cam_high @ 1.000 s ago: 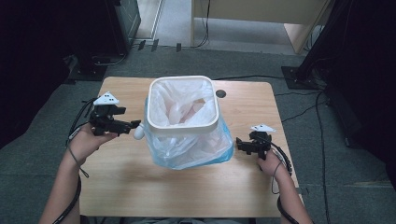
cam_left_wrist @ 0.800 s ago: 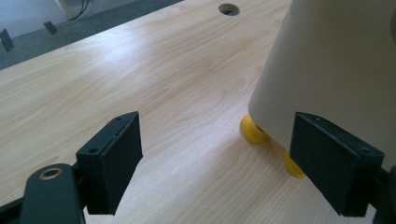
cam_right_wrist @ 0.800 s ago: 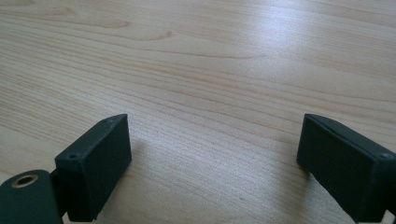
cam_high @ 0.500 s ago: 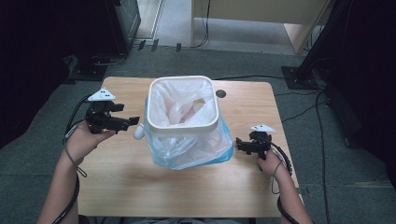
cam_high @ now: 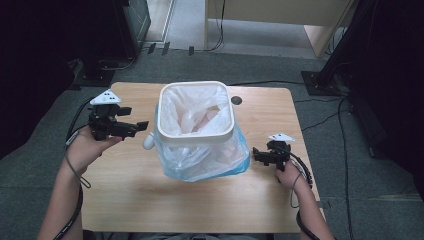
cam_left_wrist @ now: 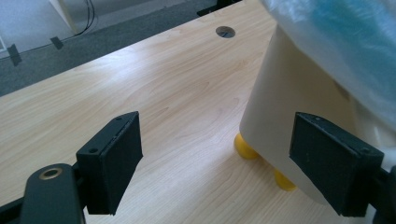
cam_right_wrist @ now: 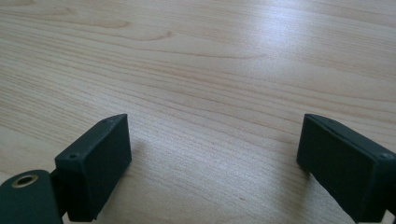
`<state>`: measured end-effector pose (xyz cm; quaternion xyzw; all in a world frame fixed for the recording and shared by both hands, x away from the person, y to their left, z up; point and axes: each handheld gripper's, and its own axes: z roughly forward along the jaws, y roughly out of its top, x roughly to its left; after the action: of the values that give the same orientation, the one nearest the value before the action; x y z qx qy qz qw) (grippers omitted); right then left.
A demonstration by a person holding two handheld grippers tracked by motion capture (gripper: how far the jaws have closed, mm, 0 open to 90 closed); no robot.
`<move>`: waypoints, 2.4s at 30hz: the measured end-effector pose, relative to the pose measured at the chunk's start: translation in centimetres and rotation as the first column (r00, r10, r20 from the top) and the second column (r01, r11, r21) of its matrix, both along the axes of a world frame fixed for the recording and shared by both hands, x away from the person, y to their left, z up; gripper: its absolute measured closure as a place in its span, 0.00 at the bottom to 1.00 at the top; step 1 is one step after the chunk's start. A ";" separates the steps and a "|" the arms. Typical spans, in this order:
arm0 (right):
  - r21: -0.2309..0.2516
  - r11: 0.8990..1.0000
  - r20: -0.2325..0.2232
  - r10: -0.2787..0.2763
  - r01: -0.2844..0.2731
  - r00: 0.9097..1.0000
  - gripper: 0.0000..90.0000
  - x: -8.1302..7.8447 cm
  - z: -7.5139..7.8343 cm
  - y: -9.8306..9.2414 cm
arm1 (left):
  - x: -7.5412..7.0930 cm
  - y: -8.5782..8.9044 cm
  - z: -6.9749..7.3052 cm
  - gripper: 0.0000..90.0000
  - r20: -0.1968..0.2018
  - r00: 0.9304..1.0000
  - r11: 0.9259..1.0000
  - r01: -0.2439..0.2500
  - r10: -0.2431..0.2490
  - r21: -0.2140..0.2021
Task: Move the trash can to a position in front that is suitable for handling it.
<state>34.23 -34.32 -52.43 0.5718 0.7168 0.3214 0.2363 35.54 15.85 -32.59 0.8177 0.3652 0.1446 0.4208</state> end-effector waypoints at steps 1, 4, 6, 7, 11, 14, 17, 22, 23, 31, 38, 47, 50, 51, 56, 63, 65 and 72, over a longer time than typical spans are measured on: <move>0.000 1.000 0.000 0.000 0.000 1.000 0.11 0.0 0.0 0.0 | 0.0 -0.1 0.2 0.18 0.004 1.000 1.000 0.002 -0.002 0.001; 0.001 1.000 -0.001 -0.001 0.001 1.000 0.11 0.0 0.0 0.0 | -0.1 -0.3 0.6 0.19 -0.003 1.000 1.000 -0.001 0.002 0.005; 0.001 1.000 -0.001 -0.001 0.001 1.000 0.11 0.0 0.0 0.0 | 0.0 -0.3 0.9 0.26 -0.007 1.000 1.000 -0.002 0.002 -0.007; 0.001 1.000 -0.001 -0.002 0.002 1.000 0.11 0.0 0.0 0.0 | 0.1 -0.3 1.1 0.26 -0.008 1.000 1.000 -0.002 0.001 -0.009; -0.001 1.000 -0.001 -0.004 0.004 1.000 0.11 0.0 0.0 0.0 | 0.3 -0.4 1.8 0.25 0.012 1.000 1.000 -0.008 0.008 -0.019; -0.001 1.000 0.000 -0.007 0.007 1.000 0.11 0.1 0.0 0.1 | 0.3 -0.5 2.5 0.26 0.068 0.998 0.999 0.019 -0.017 -0.032; -0.001 1.000 0.000 -0.009 0.009 1.000 0.11 0.1 0.0 0.1 | 0.9 -0.6 2.9 0.26 0.043 0.999 0.999 0.017 -0.015 -0.031; -0.003 1.000 -0.001 -0.010 0.010 1.000 0.11 0.1 0.0 0.1 | 1.4 -0.5 3.1 0.26 -0.003 1.000 0.999 0.007 -0.007 -0.031; -0.003 1.000 -0.001 -0.010 0.010 1.000 0.11 0.1 0.0 0.1 | 1.4 -0.6 3.1 0.28 -0.007 1.000 0.999 0.008 -0.008 -0.033; -0.003 1.000 -0.001 -0.010 0.010 1.000 0.11 0.1 0.0 0.1 | 1.9 -1.2 3.8 0.35 -0.006 1.000 0.999 0.023 -0.023 -0.046; -0.003 1.000 0.000 -0.009 0.009 1.000 0.11 0.1 0.0 0.1 | 2.5 -1.3 5.2 0.38 -0.035 0.997 0.995 0.067 -0.070 -0.070; -0.003 1.000 0.000 -0.009 0.009 1.000 0.11 0.1 0.0 0.1 | 3.1 -2.1 6.9 0.40 0.008 0.996 0.994 0.094 -0.093 -0.054; -0.003 1.000 0.000 -0.009 0.009 1.000 0.11 0.1 0.0 0.1 | 3.2 -2.4 7.4 0.40 0.022 0.994 0.993 0.107 -0.106 -0.046; -0.003 1.000 0.000 -0.009 0.009 1.000 0.11 0.1 0.0 0.1 | 3.3 -2.5 7.5 0.40 0.014 0.994 0.993 0.109 -0.108 -0.047; -0.003 1.000 0.000 -0.009 0.009 1.000 0.11 0.1 0.0 0.1 | 3.8 -3.0 8.4 0.45 -0.002 0.995 0.993 0.102 -0.103 -0.059; -0.003 1.000 0.000 -0.009 0.009 1.000 0.11 0.1 0.0 0.1 | 4.2 -3.7 9.5 0.51 0.001 0.990 0.985 0.144 -0.144 -0.098; -0.003 1.000 0.000 -0.009 0.009 1.000 0.11 0.1 0.0 0.1 | 4.4 -4.0 9.5 0.51 0.001 0.988 0.984 0.153 -0.154 -0.089; -0.003 1.000 0.000 -0.009 0.009 1.000 0.11 0.1 0.0 0.1 | 4.9 -5.4 9.2 0.54 0.018 0.977 0.973 0.214 -0.213 -0.082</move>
<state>34.33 -34.23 -52.42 0.5747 0.7148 0.3191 0.2385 40.47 10.47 -23.40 0.8333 0.2790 0.0869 0.4694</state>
